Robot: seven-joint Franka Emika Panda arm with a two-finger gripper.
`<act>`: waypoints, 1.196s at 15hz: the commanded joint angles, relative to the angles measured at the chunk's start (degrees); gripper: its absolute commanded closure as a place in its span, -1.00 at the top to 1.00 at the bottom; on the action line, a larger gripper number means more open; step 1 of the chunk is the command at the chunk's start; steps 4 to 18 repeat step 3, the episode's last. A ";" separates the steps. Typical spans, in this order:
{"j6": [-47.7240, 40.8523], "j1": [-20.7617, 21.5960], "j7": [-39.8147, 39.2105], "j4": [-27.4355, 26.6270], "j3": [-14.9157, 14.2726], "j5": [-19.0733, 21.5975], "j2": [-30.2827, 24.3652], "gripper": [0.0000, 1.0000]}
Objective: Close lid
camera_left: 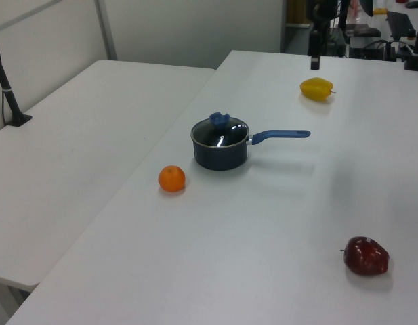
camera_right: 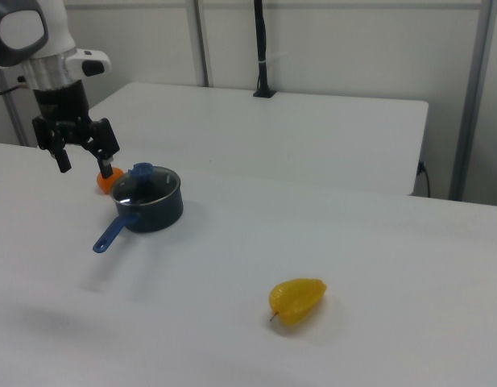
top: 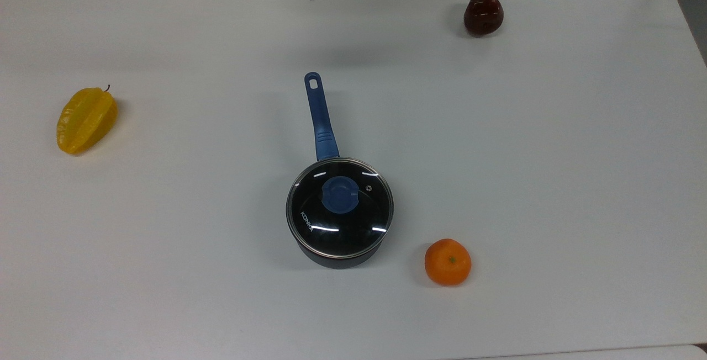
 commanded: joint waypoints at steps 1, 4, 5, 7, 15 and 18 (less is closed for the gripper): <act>-0.12 -3.04 -2.38 -5.85 0.22 0.27 -6.44 1.00; -0.30 -2.86 -2.29 -5.49 0.13 0.36 -6.09 1.00; -0.30 -2.86 -2.29 -5.49 0.13 0.36 -6.09 1.00; -0.30 -2.86 -2.29 -5.49 0.13 0.36 -6.09 1.00; -0.30 -2.86 -2.29 -5.49 0.13 0.36 -6.09 1.00; -0.30 -2.86 -2.29 -5.49 0.13 0.36 -6.09 1.00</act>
